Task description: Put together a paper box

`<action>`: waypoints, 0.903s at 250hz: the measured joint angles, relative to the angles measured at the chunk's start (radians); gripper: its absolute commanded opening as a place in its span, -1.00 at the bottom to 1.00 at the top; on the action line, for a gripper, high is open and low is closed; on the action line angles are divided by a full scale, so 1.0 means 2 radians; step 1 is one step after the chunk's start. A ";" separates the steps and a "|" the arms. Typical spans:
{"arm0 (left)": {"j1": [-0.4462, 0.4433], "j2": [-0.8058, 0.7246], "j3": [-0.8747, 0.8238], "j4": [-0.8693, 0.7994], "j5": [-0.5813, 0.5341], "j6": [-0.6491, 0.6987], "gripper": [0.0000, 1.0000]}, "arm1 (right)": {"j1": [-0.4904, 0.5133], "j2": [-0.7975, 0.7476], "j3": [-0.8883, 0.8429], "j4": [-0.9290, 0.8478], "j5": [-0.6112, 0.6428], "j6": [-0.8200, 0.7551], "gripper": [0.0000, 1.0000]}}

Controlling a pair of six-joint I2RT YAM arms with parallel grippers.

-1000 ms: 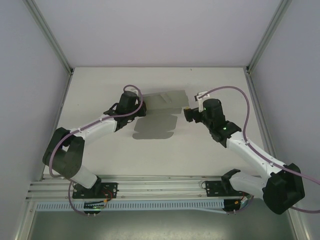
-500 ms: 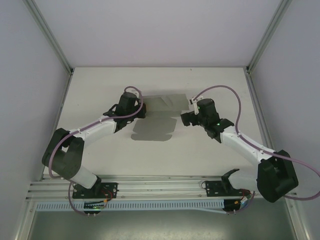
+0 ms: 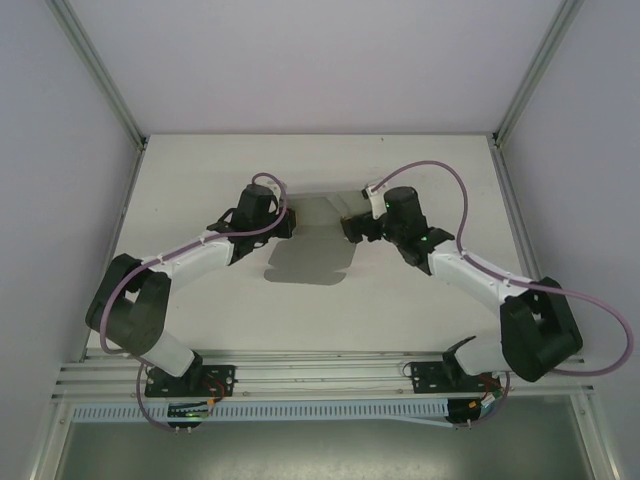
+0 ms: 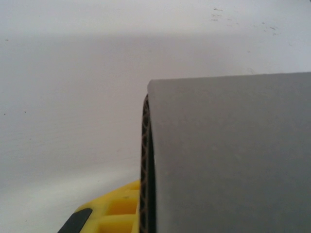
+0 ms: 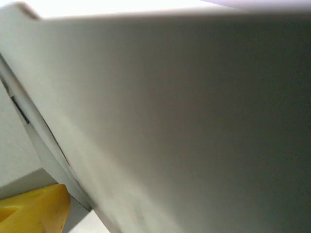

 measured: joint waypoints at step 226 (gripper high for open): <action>-0.001 0.018 0.008 0.007 -0.007 -0.028 -1.00 | -0.011 -0.163 -0.038 0.007 0.054 0.001 0.98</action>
